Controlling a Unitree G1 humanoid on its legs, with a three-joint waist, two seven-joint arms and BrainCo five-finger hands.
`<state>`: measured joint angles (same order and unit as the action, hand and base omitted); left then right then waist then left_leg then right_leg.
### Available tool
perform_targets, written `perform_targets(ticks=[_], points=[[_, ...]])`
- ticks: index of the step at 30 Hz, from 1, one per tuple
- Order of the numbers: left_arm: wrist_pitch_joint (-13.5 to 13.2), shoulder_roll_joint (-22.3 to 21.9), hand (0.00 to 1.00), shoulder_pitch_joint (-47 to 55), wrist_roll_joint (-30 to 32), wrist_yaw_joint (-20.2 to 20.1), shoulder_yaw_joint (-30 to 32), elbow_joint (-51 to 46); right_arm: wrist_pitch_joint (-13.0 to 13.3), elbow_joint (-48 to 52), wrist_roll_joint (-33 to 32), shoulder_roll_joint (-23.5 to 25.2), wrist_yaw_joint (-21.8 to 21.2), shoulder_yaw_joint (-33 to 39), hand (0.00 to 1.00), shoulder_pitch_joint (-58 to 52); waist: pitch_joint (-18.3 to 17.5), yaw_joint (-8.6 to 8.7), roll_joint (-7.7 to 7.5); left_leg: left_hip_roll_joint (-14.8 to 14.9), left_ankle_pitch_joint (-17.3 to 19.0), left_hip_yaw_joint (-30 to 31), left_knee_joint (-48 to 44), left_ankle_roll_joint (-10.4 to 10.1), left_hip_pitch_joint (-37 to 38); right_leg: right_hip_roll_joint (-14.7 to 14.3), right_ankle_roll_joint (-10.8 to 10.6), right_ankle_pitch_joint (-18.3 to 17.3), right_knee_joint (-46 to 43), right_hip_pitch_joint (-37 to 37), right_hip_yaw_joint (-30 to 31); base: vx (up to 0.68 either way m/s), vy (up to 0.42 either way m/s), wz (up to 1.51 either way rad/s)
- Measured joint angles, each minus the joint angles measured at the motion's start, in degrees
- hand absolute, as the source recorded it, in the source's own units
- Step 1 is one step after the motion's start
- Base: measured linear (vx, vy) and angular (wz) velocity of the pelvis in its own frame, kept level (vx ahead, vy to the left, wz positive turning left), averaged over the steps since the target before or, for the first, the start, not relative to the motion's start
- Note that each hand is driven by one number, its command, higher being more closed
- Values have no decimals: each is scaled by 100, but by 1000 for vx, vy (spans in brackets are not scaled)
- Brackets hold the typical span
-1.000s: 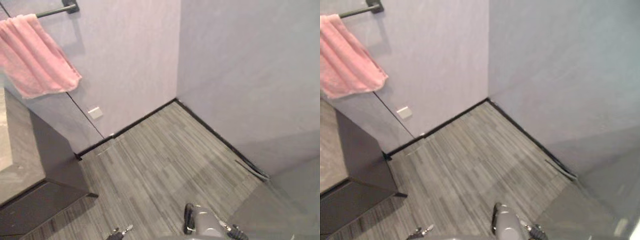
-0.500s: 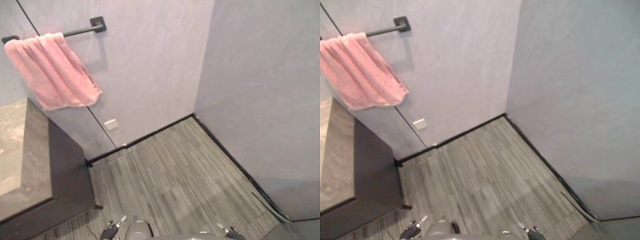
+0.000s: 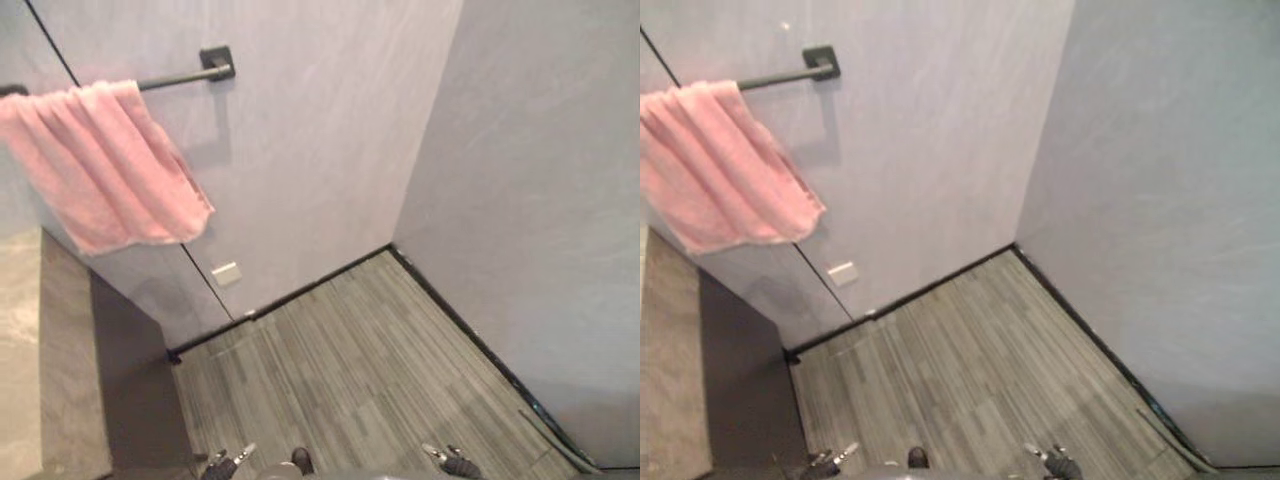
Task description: Organize washtable
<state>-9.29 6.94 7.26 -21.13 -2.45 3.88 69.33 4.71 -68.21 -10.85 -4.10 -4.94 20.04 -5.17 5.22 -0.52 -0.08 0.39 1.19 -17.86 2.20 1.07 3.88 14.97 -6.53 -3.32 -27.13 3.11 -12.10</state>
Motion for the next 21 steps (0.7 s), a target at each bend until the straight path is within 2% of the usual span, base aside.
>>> perform_targets(ticks=[1, 3, 4, 6, 8, 9, 10, 11, 12, 14, 15, 17, 19, 20, 21], points=[[-2, 54, 0, 14, 67, 1, -23, -1, -2, -1, -8, 45, 6, 32, 0, -65, 11, 12, -18, -88, 67, 113, -30, 73, 110, 196, -12, 106, -828, -299, 56, 165, 70, 42], [-2, 115, 0, 23, 124, 4, -134, 0, -8, -3, -41, 55, 22, 97, 0, -111, 16, 76, -72, -106, 135, 318, -101, 183, 256, 295, -76, 69, -1411, -408, 60, 191, 2, 58], [0, 125, 0, 31, 215, 7, -156, 6, -7, 0, -57, 55, 22, 90, 0, -84, 19, 135, -53, -70, 191, 503, -128, 206, 324, 288, -133, -413, -1631, -499, -136, 179, -30, 61], [2, 121, 0, 34, 295, 5, -195, 35, 5, 9, -97, 53, 15, 72, 0, -78, 33, 188, 8, 51, 216, 706, -124, 165, 384, 124, -109, -874, -1376, -628, -333, 124, -60, 59], [8, 108, 0, 30, 378, 2, -223, 53, 12, 26, -191, 23, 27, 12, 0, -34, 51, 276, 74, 219, 252, 955, -146, 92, 387, -200, -138, -956, -426, -667, -269, 102, -134, 76], [4, 122, 0, 33, 397, -7, -232, 52, 22, 39, -208, 26, 31, -44, 0, -39, 54, 285, 70, 287, 298, 1127, -156, -16, 331, -507, -204, -875, 553, -612, 95, 72, -168, 78], [0, 147, 0, 31, 398, -10, -235, 50, 22, 33, -208, 30, 33, -47, 0, -46, 42, 283, 19, 259, 309, 1176, -155, -71, 315, -589, -259, -735, 1000, -609, 306, 77, -203, 76], [-2, 254, 0, 17, 416, -8, -257, 48, 21, -8, -208, 110, 31, -51, 0, -87, 34, 275, -204, 113, 318, 1309, -149, -179, 293, -558, -169, -212, 1521, -632, 587, 185, -292, 73], [33, 187, 0, -38, 436, 2, -262, 99, 6, -30, -254, 70, 15, -43, 0, -88, 39, 265, -186, 167, 268, 1450, -78, -326, 340, -650, 48, -34, 1538, -588, 506, 213, -287, 67], [15, 46, 0, 61, 447, 6, -217, 100, 7, -56, -255, -56, 14, -39, 0, -37, -15, 248, 62, 358, 201, 1456, 10, -444, 346, -830, 142, -42, 1841, -509, 438, 249, -213, 24], [25, -44, 0, 89, 447, 8, -153, 108, 15, -64, -255, -129, -6, -49, 0, 1, -22, 250, 193, 513, 176, 1475, 86, -534, 334, -1019, 224, 47, 2094, -396, 391, 236, -176, 0], [25, -55, 0, 91, 451, 2, -151, 117, 17, -78, -259, -130, -5, -59, 0, 7, -24, 261, 199, 658, 203, 1489, 104, -594, 309, -1144, 300, 100, 2248, -334, 288, 140, -148, 0], [14, 5, 0, 96, 462, -3, -146, 120, 18, -131, -257, -87, -6, -89, 0, 4, -41, 273, 150, 778, 225, 1506, 101, -642, 304, -1276, 320, 113, 2378, -229, 226, 129, -139, 7], [14, 34, 0, 78, 502, -2, -144, 128, 20, -137, -255, -65, -9, -95, 0, -3, -52, 279, 75, 791, 223, 1498, 100, -645, 302, -1290, 320, 114, 2435, -205, 169, 85, -75, 9], [-1, 156, 0, 52, 546, 8, -125, 119, 123, -234, -258, -13, -27, -444, 0, -9, -73, 269, -109, 458, 123, 1462, 183, -587, 197, -1059, 246, 506, 3094, -21, 111, 43, -26, 6]])
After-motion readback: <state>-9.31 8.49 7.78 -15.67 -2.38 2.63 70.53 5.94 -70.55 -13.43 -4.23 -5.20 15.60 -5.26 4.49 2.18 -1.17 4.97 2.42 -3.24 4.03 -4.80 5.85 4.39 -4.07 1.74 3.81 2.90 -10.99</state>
